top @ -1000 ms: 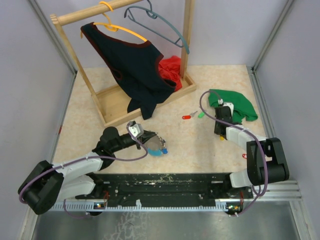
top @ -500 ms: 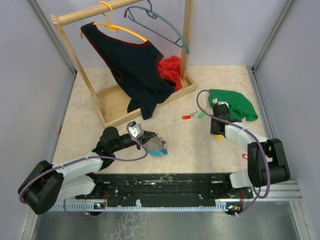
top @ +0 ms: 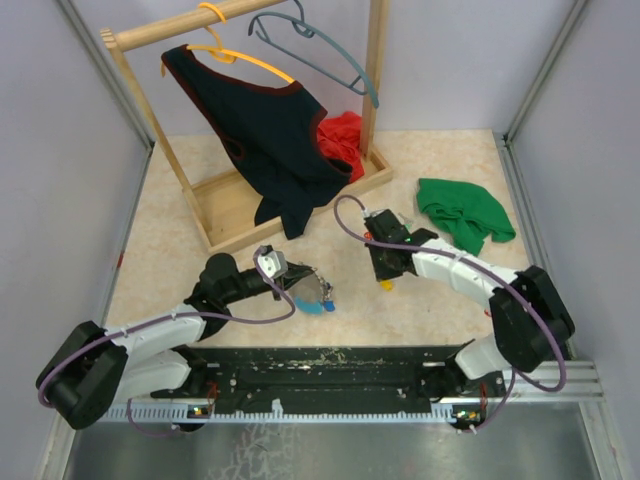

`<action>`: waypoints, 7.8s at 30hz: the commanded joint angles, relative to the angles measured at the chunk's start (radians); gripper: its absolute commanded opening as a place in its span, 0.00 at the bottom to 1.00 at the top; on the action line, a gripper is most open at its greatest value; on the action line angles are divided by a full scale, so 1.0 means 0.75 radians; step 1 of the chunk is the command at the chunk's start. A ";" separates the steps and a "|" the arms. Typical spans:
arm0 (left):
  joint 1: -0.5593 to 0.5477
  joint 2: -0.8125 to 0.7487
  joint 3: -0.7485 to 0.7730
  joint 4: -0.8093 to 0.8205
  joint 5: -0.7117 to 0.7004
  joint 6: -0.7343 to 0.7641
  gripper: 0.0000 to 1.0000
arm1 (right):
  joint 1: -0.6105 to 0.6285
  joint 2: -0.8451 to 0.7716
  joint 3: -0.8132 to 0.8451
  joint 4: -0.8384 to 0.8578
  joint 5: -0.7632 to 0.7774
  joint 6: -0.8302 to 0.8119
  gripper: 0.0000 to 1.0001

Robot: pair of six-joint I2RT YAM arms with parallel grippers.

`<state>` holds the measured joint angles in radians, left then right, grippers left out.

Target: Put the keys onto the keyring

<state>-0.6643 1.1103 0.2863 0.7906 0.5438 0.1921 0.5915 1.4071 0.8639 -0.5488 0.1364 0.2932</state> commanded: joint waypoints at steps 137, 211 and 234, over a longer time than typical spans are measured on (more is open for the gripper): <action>0.098 0.040 0.015 0.082 0.375 0.062 0.00 | 0.293 -0.441 -0.015 0.357 -0.642 -1.022 0.00; 0.117 0.065 -0.034 0.168 0.487 0.170 0.00 | 0.518 -0.284 0.103 0.315 -0.548 -1.228 0.00; 0.117 0.070 -0.036 0.189 0.519 0.165 0.00 | 0.519 -0.250 0.124 0.359 -0.611 -1.206 0.00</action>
<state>-0.5804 1.1687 0.2623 0.8833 0.9047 0.3092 0.9623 1.2224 0.8875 -0.3256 -0.2897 -0.6250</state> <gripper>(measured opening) 0.007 0.007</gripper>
